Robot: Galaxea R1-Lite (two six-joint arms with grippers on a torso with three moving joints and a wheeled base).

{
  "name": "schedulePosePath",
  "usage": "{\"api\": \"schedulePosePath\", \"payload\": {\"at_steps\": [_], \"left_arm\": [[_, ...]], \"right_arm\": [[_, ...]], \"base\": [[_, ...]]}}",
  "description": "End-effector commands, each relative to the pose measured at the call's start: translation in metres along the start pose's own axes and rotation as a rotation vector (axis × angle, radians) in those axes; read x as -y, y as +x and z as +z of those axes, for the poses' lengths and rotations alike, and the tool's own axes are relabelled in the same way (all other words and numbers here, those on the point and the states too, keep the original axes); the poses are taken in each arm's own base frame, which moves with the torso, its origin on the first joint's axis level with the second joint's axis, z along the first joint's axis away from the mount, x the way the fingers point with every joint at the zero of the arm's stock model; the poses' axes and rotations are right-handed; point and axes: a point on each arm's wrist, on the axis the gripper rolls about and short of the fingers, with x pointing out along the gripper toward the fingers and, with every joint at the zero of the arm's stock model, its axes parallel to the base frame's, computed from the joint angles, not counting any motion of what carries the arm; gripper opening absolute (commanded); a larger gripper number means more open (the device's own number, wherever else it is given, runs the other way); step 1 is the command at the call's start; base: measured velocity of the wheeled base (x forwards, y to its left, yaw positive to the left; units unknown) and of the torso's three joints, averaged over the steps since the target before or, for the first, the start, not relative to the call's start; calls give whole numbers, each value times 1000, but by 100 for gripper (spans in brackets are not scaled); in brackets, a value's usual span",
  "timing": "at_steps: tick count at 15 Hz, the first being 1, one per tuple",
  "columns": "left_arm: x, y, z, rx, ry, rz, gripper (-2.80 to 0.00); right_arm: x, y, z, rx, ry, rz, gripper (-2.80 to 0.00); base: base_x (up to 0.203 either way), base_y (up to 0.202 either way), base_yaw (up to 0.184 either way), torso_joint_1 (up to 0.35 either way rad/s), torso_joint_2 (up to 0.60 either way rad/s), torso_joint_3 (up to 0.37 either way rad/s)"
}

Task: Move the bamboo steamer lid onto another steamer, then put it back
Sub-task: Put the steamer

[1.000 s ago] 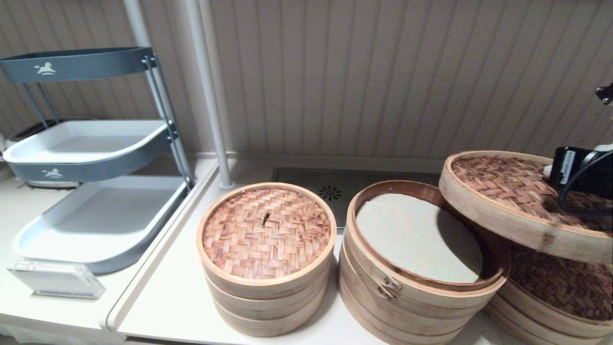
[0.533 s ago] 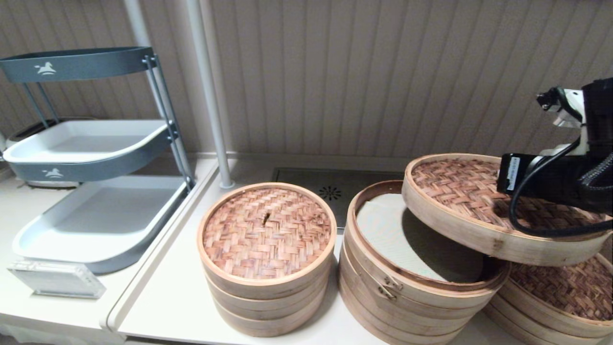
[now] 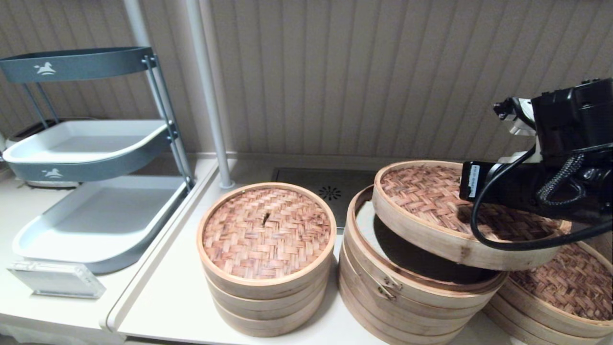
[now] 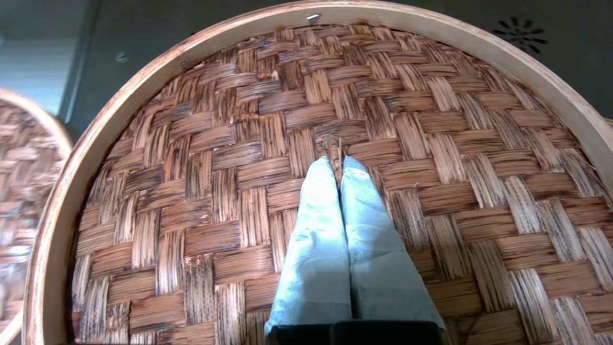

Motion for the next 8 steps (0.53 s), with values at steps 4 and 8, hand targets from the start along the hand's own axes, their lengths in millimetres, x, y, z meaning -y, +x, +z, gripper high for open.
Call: {"api": "schedulePosePath", "payload": {"at_steps": [4, 8], "left_arm": [[0, 1, -7, -22, 0, 0, -280], [0, 1, -7, -23, 0, -1, -280]], "right_arm": [[-14, 8, -6, -3, -29, -21, -280], [-18, 10, -11, -14, -39, -13, -280]], "base": [[0, 0, 0, 0, 0, 0], [0, 0, 0, 0, 0, 0]]}}
